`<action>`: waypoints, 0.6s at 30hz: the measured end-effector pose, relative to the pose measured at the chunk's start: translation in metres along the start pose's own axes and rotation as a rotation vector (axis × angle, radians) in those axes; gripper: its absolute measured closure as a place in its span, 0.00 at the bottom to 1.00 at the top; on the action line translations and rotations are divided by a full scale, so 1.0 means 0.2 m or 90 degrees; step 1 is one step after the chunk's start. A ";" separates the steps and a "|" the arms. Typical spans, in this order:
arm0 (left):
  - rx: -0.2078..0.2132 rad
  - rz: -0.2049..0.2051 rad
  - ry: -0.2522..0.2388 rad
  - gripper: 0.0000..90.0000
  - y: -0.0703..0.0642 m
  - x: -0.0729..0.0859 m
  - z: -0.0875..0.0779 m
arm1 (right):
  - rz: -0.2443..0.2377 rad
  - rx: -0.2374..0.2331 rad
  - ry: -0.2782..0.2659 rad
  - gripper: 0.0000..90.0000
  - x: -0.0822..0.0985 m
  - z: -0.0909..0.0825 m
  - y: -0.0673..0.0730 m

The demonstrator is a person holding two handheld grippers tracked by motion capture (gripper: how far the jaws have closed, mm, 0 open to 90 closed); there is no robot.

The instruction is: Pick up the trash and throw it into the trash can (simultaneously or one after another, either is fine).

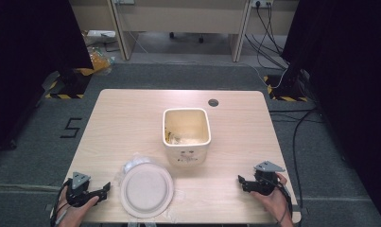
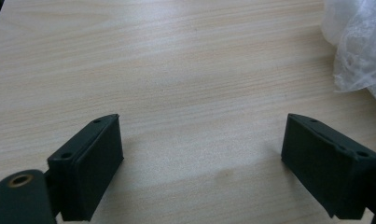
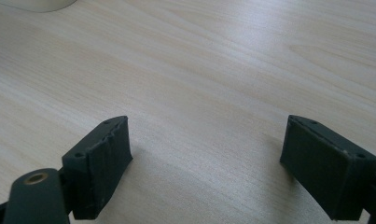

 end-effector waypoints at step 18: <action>0.120 -0.006 -0.048 0.16 -0.21 -0.19 -0.19 | 0.018 -0.082 -0.032 0.21 -0.11 -0.04 0.14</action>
Point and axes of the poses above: each handheld gripper's, and its own axes: z roughly forward along the jaws, x roughly out of its underside, y roughly to its left, the point moved 8 cm from there along z, roughly forward along the jaws, and after that the axes turned 4 degrees about -x, right-handed, at the moved point
